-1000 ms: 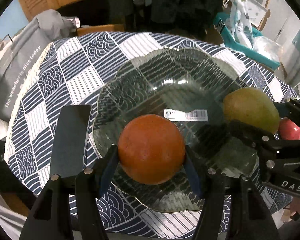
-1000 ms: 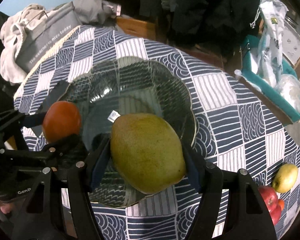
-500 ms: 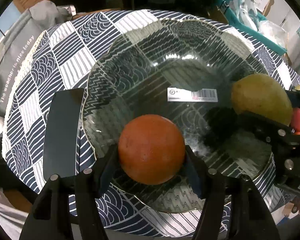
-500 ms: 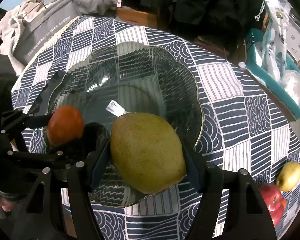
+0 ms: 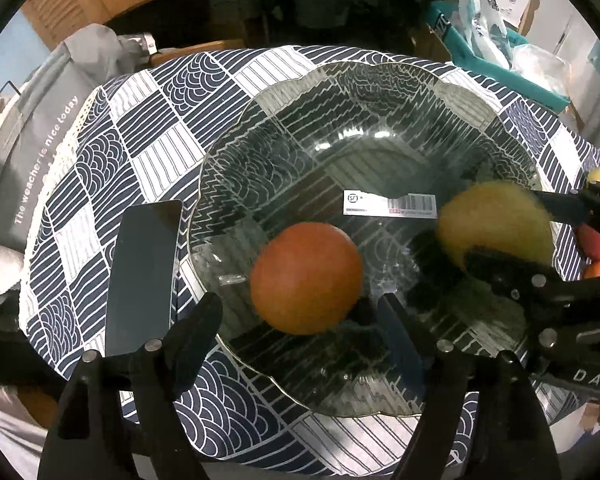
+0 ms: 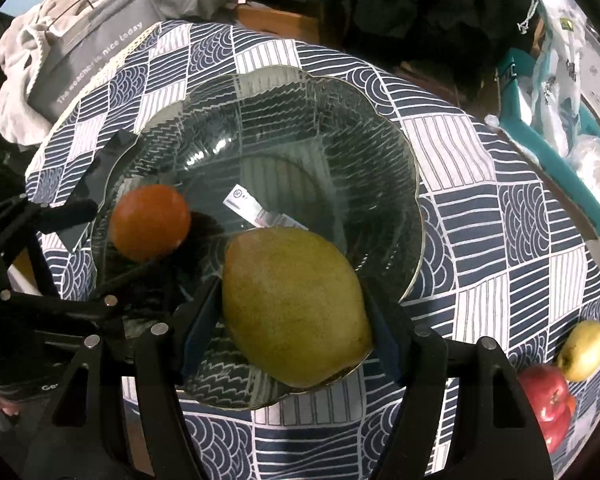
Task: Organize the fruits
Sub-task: 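Open the left gripper to drop the orange into the bowl while the right releases the mango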
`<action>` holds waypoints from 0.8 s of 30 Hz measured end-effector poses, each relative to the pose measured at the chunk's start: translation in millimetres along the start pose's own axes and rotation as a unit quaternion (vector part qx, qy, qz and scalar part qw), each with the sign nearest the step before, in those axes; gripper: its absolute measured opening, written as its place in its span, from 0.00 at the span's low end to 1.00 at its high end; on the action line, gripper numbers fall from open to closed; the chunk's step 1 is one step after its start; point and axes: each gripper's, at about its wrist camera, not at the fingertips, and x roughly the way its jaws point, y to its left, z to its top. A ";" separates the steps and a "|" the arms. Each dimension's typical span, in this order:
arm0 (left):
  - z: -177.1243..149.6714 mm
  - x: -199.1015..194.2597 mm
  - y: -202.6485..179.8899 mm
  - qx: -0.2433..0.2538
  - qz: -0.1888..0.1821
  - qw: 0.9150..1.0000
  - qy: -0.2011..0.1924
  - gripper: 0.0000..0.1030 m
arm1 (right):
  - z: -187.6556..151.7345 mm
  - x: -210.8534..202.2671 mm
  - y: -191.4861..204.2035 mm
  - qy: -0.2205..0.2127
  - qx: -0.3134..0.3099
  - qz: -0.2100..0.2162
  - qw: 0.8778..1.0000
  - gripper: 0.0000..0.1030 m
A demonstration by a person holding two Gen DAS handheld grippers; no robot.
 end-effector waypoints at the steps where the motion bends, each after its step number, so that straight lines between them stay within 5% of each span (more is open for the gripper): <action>1: 1.7 -0.1 -0.6 0.000 0.000 1.000 0.000 0.78 | 0.2 -0.9 -1.4 -0.001 0.006 0.002 1.000 0.68; 17: 1.7 -22.8 -13.1 0.011 -0.012 1.000 -0.017 0.78 | -1.6 -33.8 -10.8 -0.054 0.035 0.053 0.997 0.74; 24: 6.5 -46.9 -24.1 0.017 -0.029 0.999 -0.042 0.79 | -1.3 -65.1 -16.2 -0.083 0.051 0.017 0.995 0.74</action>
